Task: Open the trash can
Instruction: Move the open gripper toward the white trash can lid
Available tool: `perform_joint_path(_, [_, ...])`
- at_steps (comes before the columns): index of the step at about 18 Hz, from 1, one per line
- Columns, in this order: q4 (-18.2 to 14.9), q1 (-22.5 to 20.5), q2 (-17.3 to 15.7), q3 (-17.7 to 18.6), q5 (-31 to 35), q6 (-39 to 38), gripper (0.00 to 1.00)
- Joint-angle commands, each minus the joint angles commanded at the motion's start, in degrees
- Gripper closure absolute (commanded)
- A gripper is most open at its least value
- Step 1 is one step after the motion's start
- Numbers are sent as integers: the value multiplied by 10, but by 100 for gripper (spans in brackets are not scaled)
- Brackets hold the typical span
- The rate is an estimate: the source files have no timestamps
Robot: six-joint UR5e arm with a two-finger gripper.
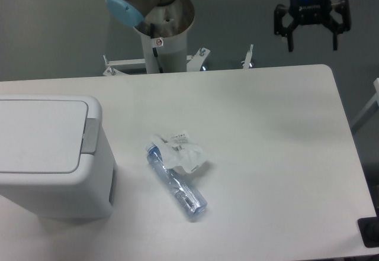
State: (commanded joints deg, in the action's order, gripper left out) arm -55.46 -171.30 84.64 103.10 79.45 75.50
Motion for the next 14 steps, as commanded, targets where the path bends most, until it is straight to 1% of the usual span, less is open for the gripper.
perform_joint_path(5, [-4,4,-4,-1,-4,-2,0])
perform_joint_path(7, [-4,10,-2,-3,-5,-17,0])
perform_joint_path(10, [-5,20,-3,-5,-48,-67,0])
perform_joint_path(12, [-9,26,-7,-4,-53,-111,0])
perform_joint_path(14, [-7,52,-6,-4,-53,-168,0])
